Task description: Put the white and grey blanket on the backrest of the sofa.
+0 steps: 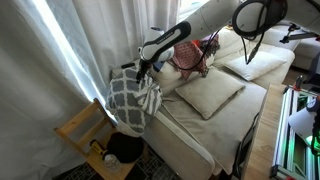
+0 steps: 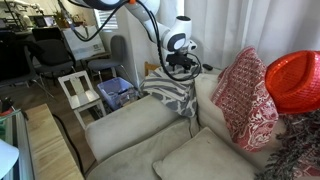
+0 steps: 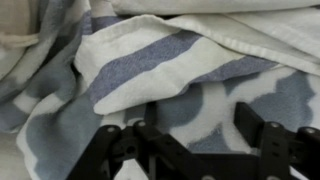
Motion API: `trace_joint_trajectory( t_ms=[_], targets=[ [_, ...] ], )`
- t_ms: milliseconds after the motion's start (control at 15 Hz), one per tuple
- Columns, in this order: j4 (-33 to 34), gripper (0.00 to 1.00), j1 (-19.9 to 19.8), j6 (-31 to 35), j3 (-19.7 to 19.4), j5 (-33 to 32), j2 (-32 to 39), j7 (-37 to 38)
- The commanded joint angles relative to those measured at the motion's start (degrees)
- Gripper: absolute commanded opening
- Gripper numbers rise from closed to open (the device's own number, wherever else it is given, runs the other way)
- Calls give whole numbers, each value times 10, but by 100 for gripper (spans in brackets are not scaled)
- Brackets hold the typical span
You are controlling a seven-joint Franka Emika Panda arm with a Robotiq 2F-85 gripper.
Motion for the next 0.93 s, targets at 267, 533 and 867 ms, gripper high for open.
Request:
trace_joint_trajectory(
  t_ms=[267,533,867],
  targets=[
    [100,20,30,-27,-19,9,74,92],
    [126,0,58,-43,-46,5,79,172],
    [109,1,76,-82,-84,-17,21,223]
  ],
)
